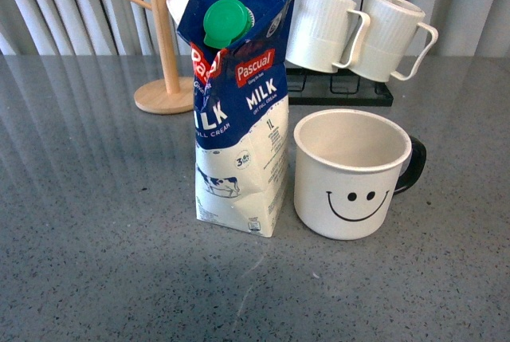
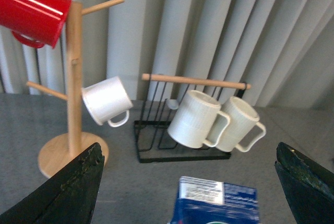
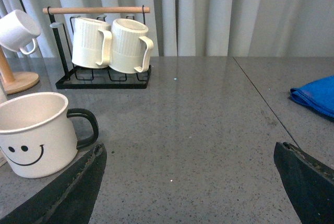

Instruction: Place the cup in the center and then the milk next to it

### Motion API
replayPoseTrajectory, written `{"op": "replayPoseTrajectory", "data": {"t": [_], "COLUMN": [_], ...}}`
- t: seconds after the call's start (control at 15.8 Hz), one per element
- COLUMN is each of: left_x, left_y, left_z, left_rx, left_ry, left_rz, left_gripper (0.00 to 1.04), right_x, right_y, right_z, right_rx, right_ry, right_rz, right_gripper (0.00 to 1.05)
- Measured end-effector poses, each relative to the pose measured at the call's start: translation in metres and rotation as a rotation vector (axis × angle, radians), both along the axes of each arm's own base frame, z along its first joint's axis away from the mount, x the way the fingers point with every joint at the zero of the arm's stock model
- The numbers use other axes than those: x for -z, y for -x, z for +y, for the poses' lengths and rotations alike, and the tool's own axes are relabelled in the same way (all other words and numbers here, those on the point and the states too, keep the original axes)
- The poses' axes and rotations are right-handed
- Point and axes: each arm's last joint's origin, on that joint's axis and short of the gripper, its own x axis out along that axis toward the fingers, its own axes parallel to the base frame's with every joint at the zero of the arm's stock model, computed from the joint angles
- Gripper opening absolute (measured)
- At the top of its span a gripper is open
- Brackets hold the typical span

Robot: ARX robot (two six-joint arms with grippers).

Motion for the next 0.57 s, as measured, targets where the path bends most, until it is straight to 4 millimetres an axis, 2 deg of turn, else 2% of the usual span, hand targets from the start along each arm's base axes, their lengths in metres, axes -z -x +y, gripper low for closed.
{"op": "replayPoseTrajectory", "data": {"t": [0.13, 0.19, 0.38, 0.57], "left_x": [-0.002, -0.009, -0.031, -0.02], "left_y": [-0.002, 0.008, 0.037, 0.062], "left_z": [0.021, 0.042, 0.08, 0.114], "left_rx": [-0.036, -0.052, -0.092, -0.111], "left_ry": [-0.034, -0.052, -0.085, -0.153], "left_rz": [0.0, -0.034, -0.138, -0.12], "left_gripper": [0.98, 0.98, 0.98, 0.98], "right_x": [0.0, 0.0, 0.0, 0.0], "right_y": [0.0, 0.0, 0.0, 0.0], "right_z": [0.0, 0.0, 0.0, 0.0], "right_rx": [0.0, 0.0, 0.0, 0.0], "right_ry": [0.0, 0.0, 0.0, 0.0], "right_rz": [0.0, 0.0, 0.0, 0.0], "right_gripper": [0.98, 0.98, 0.98, 0.98]}}
